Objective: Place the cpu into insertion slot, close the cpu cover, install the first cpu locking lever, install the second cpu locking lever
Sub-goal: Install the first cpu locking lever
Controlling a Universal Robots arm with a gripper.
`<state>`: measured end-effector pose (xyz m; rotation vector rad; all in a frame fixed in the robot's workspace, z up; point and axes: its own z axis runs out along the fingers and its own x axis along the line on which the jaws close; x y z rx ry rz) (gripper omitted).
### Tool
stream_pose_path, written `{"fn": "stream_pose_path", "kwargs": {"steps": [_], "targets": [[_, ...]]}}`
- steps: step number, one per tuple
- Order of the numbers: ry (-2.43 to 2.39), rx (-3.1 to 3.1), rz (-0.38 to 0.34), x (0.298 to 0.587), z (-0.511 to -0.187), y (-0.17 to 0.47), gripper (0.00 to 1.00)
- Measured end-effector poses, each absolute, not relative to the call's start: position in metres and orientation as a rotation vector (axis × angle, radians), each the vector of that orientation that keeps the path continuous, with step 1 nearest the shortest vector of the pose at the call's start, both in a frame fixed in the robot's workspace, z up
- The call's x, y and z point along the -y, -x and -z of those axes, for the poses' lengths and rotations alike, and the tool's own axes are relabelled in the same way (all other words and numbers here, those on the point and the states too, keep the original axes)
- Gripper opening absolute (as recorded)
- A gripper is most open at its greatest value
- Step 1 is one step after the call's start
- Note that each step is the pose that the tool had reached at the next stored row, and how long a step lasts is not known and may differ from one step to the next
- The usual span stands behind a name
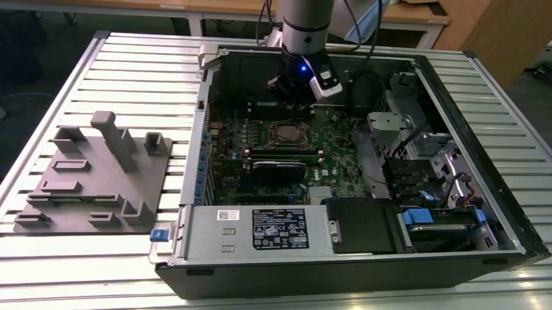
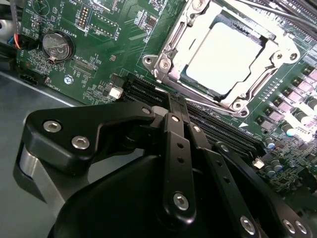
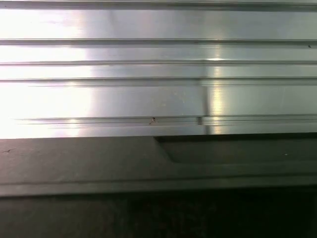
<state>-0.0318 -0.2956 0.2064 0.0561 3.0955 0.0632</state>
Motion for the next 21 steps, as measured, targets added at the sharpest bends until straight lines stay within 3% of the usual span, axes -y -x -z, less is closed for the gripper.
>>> {"fn": "stream_pose_path", "kwargs": {"steps": [21], "targets": [[-0.061,-3.096,-0.063,0.2961,-0.2019,0.0303,0.11]]}}
